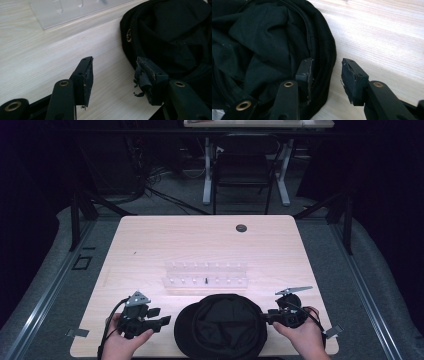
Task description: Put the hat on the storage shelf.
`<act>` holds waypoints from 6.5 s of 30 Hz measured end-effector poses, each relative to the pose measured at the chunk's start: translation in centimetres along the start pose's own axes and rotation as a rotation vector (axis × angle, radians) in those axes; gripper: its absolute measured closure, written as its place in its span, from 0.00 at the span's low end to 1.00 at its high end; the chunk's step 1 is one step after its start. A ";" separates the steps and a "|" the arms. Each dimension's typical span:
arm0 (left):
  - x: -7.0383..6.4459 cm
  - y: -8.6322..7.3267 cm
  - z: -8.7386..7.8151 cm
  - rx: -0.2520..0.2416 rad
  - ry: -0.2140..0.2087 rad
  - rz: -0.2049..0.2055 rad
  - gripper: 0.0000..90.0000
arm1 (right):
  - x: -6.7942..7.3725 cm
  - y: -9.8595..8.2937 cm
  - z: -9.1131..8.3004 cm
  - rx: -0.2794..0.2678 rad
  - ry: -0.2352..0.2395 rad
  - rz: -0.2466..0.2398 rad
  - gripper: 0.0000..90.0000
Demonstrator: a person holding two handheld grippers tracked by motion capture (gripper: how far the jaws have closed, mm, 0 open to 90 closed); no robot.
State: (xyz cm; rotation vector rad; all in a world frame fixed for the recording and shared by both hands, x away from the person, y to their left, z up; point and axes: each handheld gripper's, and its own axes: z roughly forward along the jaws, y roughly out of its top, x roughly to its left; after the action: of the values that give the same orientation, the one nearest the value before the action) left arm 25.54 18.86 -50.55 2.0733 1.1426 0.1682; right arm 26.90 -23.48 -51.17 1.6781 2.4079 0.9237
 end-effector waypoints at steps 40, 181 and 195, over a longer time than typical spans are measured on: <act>-2.1 4.0 5.9 0.001 -0.080 0.084 0.87 | -4.1 2.0 0.0 0.036 0.023 0.140 0.92; 4.5 -2.3 4.0 -0.006 0.059 -0.002 0.61 | 3.8 15.8 -13.0 0.369 0.158 0.327 0.97; 4.6 -2.4 4.2 -0.009 0.067 0.008 0.54 | 2.9 15.7 -14.6 0.266 0.344 0.401 0.97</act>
State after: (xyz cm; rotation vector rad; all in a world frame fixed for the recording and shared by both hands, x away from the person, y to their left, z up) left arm 28.46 20.87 -56.16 2.0788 1.1713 0.2484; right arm 33.30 -23.71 -30.47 2.3360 2.5445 1.0520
